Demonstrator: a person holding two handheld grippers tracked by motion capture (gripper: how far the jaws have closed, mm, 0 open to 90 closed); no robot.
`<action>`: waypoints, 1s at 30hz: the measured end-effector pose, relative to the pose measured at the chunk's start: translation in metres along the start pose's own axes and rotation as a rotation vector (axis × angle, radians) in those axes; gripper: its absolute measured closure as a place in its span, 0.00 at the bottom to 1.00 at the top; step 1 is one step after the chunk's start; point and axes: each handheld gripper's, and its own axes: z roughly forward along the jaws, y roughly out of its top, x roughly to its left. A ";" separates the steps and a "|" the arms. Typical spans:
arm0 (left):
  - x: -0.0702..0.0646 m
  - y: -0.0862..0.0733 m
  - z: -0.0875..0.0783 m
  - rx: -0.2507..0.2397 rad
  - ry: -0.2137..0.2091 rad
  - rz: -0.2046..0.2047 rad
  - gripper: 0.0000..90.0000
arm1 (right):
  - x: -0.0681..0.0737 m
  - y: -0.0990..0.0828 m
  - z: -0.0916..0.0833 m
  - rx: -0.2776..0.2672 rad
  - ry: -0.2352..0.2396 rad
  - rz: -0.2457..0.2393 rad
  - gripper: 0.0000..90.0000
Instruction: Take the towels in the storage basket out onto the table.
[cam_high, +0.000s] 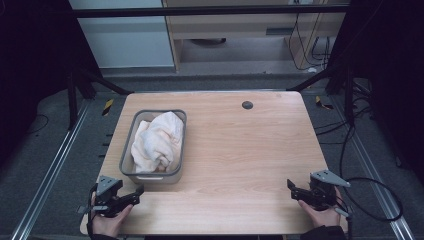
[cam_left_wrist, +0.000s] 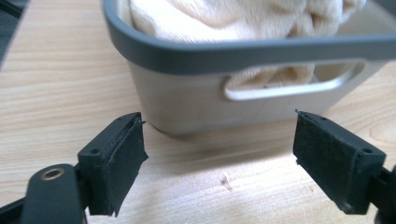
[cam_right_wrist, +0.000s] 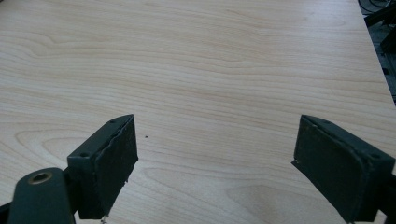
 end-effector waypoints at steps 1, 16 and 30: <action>0.000 0.001 -0.001 -0.006 0.000 -0.004 0.19 | 0.001 0.001 0.000 0.000 -0.005 -0.003 0.13; 0.006 0.020 -0.022 -0.102 0.000 -0.003 0.22 | 0.007 0.003 -0.002 0.002 0.009 -0.014 0.10; 0.008 0.046 -0.033 -0.132 -0.028 0.007 0.22 | 0.007 -0.001 0.004 0.036 0.027 -0.030 0.16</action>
